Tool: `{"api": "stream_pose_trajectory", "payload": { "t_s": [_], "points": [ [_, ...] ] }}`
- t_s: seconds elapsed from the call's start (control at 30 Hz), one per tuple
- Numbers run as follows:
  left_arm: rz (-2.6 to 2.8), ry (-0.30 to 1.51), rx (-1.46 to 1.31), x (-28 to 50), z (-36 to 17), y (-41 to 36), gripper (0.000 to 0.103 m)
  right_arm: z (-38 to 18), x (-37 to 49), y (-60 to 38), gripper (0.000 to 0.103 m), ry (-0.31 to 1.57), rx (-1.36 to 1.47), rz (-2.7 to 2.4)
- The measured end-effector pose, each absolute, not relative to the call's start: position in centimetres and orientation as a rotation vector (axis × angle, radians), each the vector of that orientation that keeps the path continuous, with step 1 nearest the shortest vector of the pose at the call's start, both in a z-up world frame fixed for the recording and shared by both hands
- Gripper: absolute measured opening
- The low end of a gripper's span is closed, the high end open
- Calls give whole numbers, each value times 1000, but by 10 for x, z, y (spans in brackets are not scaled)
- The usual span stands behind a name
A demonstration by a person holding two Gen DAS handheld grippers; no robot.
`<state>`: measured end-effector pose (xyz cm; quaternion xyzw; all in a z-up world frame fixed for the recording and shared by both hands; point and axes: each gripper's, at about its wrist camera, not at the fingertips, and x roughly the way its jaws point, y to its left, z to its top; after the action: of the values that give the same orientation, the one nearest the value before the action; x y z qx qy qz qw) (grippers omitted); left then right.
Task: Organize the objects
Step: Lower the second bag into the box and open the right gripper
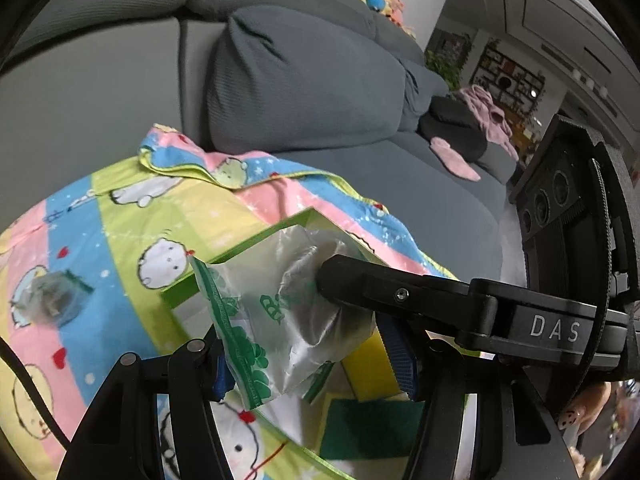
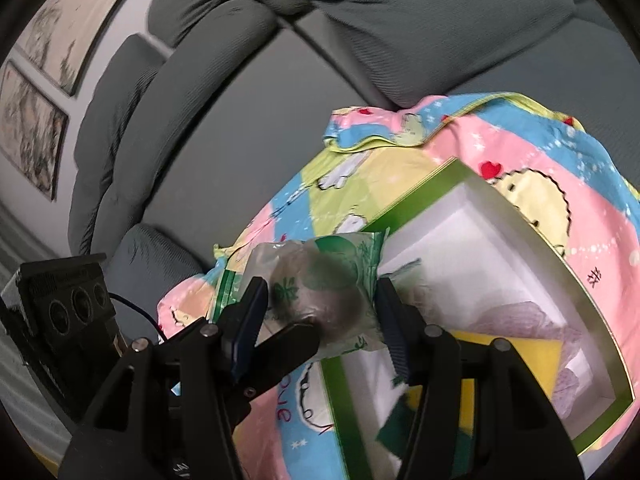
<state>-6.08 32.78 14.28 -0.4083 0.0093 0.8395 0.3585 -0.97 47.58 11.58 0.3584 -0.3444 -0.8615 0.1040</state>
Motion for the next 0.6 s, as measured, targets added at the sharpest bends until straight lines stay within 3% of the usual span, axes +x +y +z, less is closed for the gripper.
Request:
{"api": "stream_pose_trajectory", "payload": {
  "t_s": [0.6],
  "points": [
    [2013,52,-1176,-68,102,378,62,65,0,526,56,-1307,1171,-2619]
  ]
}}
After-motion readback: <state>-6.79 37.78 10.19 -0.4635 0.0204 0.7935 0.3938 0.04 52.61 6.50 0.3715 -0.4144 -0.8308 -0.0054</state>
